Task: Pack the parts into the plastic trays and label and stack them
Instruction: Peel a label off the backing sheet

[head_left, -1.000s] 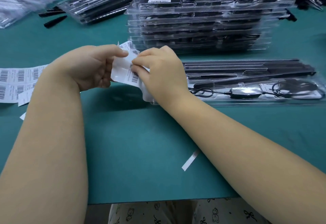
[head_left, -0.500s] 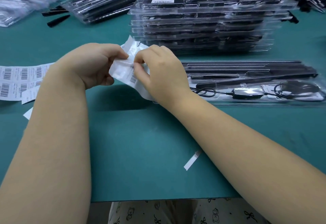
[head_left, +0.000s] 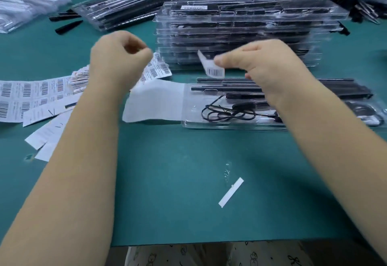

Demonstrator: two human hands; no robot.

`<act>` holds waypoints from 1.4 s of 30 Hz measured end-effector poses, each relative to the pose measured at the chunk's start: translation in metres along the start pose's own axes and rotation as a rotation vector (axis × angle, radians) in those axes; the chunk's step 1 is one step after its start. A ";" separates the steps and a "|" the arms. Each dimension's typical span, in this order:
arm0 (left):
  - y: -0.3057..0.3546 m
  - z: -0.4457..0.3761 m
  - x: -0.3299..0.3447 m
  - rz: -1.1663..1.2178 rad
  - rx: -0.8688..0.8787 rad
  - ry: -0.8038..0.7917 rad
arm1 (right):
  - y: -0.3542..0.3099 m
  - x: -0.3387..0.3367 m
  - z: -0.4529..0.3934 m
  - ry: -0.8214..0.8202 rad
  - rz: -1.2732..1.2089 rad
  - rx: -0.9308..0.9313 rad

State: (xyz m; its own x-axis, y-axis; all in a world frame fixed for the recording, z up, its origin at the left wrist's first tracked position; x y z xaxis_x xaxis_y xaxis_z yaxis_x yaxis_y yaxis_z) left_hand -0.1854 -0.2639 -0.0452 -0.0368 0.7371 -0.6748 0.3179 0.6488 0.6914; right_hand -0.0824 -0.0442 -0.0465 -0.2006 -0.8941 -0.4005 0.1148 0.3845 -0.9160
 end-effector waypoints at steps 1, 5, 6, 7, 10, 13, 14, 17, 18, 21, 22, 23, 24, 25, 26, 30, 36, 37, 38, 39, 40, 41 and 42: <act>0.010 0.004 0.007 0.174 0.046 -0.080 | 0.008 -0.004 0.001 -0.009 0.021 0.032; 0.036 0.027 0.048 0.268 0.047 -0.491 | 0.030 -0.013 0.006 -0.051 0.075 0.100; 0.039 0.030 0.056 0.211 0.052 -0.517 | 0.033 -0.014 0.006 -0.057 0.095 0.103; 0.041 0.032 0.062 0.173 0.049 -0.532 | 0.036 -0.014 0.006 -0.066 0.114 0.103; 0.044 0.037 0.075 0.147 -0.008 -0.597 | 0.044 -0.012 0.007 -0.074 0.129 0.094; 0.042 0.042 0.079 0.180 -0.048 -0.672 | 0.048 -0.012 0.008 -0.063 0.101 0.089; 0.042 0.042 0.078 0.179 -0.045 -0.682 | 0.049 -0.012 0.008 -0.064 0.078 0.091; 0.042 0.041 0.076 0.211 -0.058 -0.643 | 0.051 -0.015 0.008 -0.053 0.037 0.111; 0.042 0.041 0.076 0.214 -0.067 -0.623 | 0.052 -0.016 0.008 -0.050 0.024 0.115; 0.044 0.043 0.079 0.242 -0.123 -0.619 | 0.052 -0.018 0.008 -0.049 -0.031 0.122; 0.044 0.045 0.081 0.269 -0.148 -0.629 | 0.052 -0.018 0.009 -0.053 -0.036 0.119; 0.044 0.046 0.081 0.284 -0.164 -0.631 | 0.052 -0.018 0.009 -0.060 -0.033 0.113; 0.045 0.047 0.081 0.279 -0.162 -0.626 | 0.051 -0.017 0.010 -0.068 -0.027 0.108; 0.045 0.048 0.081 0.258 -0.147 -0.616 | 0.051 -0.016 0.011 -0.079 -0.026 0.103; 0.045 0.048 0.081 0.236 -0.128 -0.606 | 0.051 -0.015 0.012 -0.091 -0.029 0.099; 0.045 0.048 0.085 0.261 -0.116 -0.594 | 0.050 -0.016 0.012 -0.107 -0.036 0.084; 0.041 0.047 0.085 0.301 -0.188 -0.634 | 0.053 -0.018 0.012 -0.080 0.065 0.095; 0.042 0.047 0.086 0.291 -0.183 -0.638 | 0.054 -0.018 0.012 -0.080 0.090 0.102; 0.042 0.047 0.087 0.280 -0.171 -0.640 | 0.054 -0.017 0.012 -0.083 0.116 0.106; 0.042 0.048 0.089 0.271 -0.159 -0.640 | 0.054 -0.016 0.012 -0.090 0.147 0.107; 0.042 0.048 0.090 0.265 -0.151 -0.638 | 0.054 -0.015 0.011 -0.100 0.174 0.107; 0.042 0.048 0.091 0.264 -0.148 -0.635 | 0.054 -0.015 0.011 -0.105 0.192 0.106; 0.042 0.048 0.091 0.265 -0.145 -0.632 | 0.054 -0.015 0.011 -0.102 0.204 0.104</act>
State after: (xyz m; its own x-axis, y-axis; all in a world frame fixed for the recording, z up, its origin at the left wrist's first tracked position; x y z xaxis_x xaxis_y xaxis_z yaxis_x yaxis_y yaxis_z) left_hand -0.1303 -0.1789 -0.0898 0.5966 0.6514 -0.4688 0.1085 0.5133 0.8513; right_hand -0.0627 -0.0126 -0.0902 -0.0643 -0.8210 -0.5673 0.2436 0.5383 -0.8068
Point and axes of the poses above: each hand's wrist, its own z-axis away from the middle knuckle, its own x-axis out of the palm, y = z × x, the point moved 6 cm from there along -z, towards the middle knuckle, and after that the axes turned 8 degrees about -y, right-handed, at the moved point
